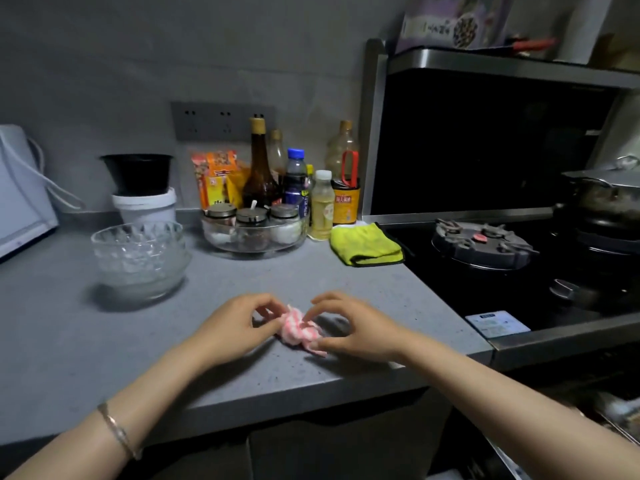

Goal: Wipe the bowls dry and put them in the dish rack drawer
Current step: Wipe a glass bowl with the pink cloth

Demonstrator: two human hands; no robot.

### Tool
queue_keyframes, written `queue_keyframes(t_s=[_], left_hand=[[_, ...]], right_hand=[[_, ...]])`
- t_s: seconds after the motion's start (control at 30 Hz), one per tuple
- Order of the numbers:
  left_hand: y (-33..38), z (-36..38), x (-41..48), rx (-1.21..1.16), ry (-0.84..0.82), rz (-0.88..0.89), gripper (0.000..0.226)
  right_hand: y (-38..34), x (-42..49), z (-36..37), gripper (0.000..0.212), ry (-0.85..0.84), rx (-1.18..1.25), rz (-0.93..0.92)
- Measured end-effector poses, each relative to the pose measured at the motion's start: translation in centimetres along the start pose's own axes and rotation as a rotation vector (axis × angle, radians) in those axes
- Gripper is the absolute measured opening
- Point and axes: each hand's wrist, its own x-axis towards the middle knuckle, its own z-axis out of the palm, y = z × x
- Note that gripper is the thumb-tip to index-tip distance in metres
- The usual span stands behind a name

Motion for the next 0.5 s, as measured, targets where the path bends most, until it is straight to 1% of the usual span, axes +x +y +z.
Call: queue_keyframes(t_s=[0.07,0.13,0.17,0.2,0.23,0.27,0.37,0.43,0.5], left_hand=[[-0.3,0.1,-0.2,-0.057,-0.048,0.021,0.019],[-0.3,0.0,-0.4,-0.050,-0.078,0.030,0.032],[-0.2,-0.1,-0.6,-0.033,-0.084,0.035,0.040],[-0.2,-0.2,-0.7,-0.020,-0.079,0.039,0.048],[-0.1,-0.3,-0.8,-0.025,-0.060,0.041,0.054],[-0.1,-0.4,-0.9,-0.054,-0.025,0.046,0.055],[-0.5,-1.4,-0.5,-0.255,0.089,0.037,0.037],[-0.5,-2.6,-0.4,-0.449,0.134,0.019,0.025],[-0.6,-4.0,-0.5,-0.583,0.154,-0.020,0.016]], right_hand=[[0.2,0.8,1.2,0.031,0.033,-0.060,-0.011],[0.2,1.8,2.0,0.023,0.100,-0.105,0.008],[0.0,2.2,2.1,0.015,0.139,-0.054,0.031],[-0.2,2.8,2.0,0.007,0.174,0.046,0.058],[-0.6,3.3,1.6,0.007,0.198,0.171,0.083],[-1.1,3.8,1.2,0.012,0.202,0.297,0.105],[-3.1,4.9,-0.7,0.023,0.112,0.561,0.145],[-4.1,5.2,-1.4,0.021,0.018,0.679,0.175],[-4.7,5.8,-1.5,0.020,-0.035,0.775,0.216]])
